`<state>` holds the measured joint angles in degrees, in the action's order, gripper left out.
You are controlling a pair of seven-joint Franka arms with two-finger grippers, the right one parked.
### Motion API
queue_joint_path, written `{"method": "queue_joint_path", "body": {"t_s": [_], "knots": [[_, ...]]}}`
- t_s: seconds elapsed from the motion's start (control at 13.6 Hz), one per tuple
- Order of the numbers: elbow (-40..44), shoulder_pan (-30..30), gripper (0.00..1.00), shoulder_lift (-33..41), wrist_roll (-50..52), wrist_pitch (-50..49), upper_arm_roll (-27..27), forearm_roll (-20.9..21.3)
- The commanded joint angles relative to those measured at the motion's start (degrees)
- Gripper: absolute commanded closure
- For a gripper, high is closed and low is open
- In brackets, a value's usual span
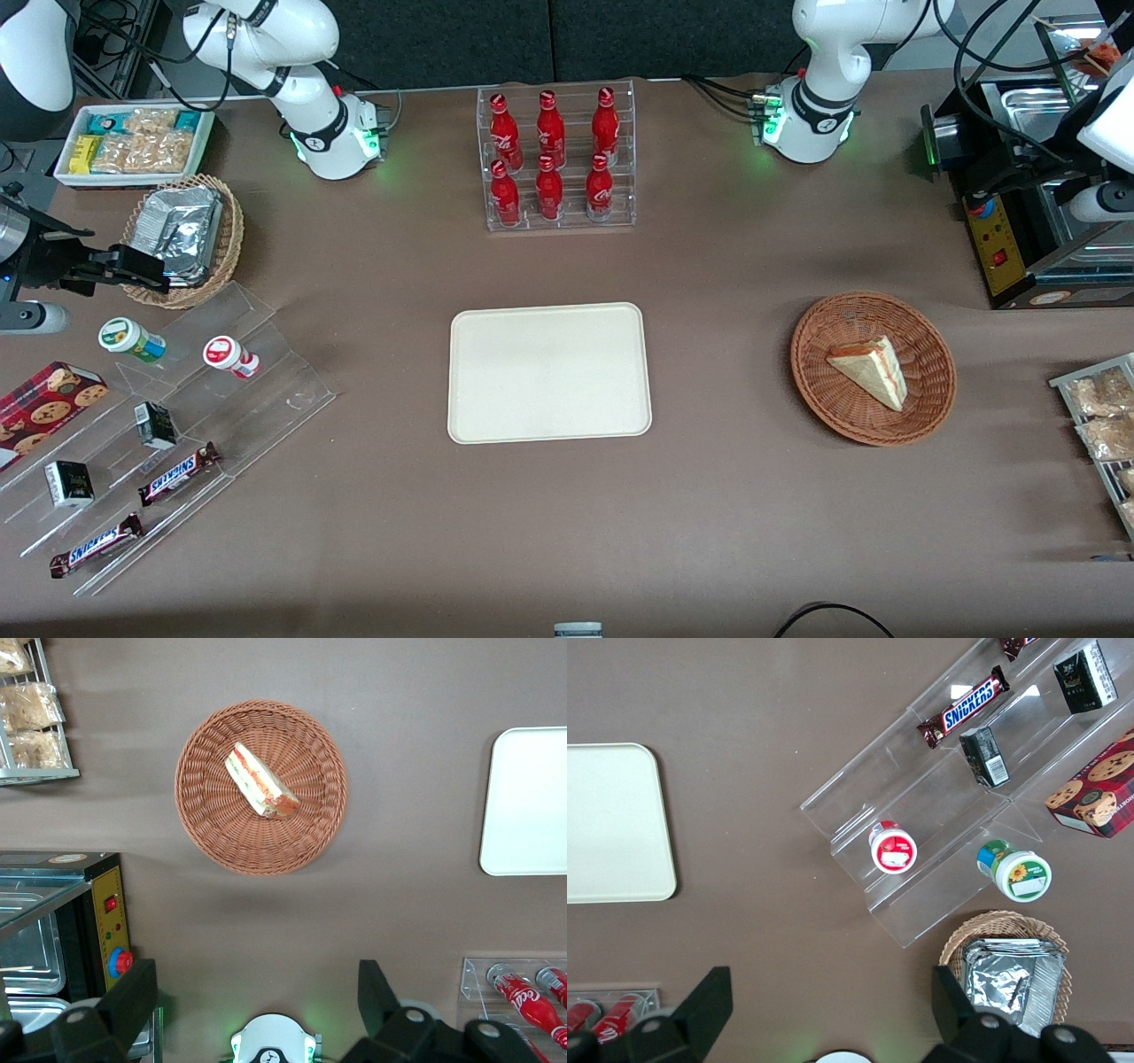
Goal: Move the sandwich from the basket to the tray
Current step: 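Move the left gripper over the wicker basket and lower toward the sandwich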
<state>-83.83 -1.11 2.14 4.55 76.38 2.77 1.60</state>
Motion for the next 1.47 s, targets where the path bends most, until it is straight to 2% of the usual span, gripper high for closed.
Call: {"method": "queue_joint_path", "body": {"t_s": [0.0, 0.44, 0.59, 0.88, 1.1, 1.39], "knots": [[-0.81, -0.12, 0.0, 0.94, -0.51, 0.61, -0.05, -0.28], [-1.16, -0.03, 0.0, -2.04, 0.37, 1.75, -0.22, 0.51], [-2.12, 0.76, 0.0, -3.36, 4.04, 4.11, -0.4, 0.42], [-10.1, 0.85, 0.0, -6.0, 18.18, 15.18, -0.4, 0.6], [-19.85, 0.85, 0.0, -5.56, 25.22, 26.77, -0.66, 0.68], [-27.16, 0.94, 0.0, -5.65, 31.82, 36.8, -1.98, 0.68]]}}
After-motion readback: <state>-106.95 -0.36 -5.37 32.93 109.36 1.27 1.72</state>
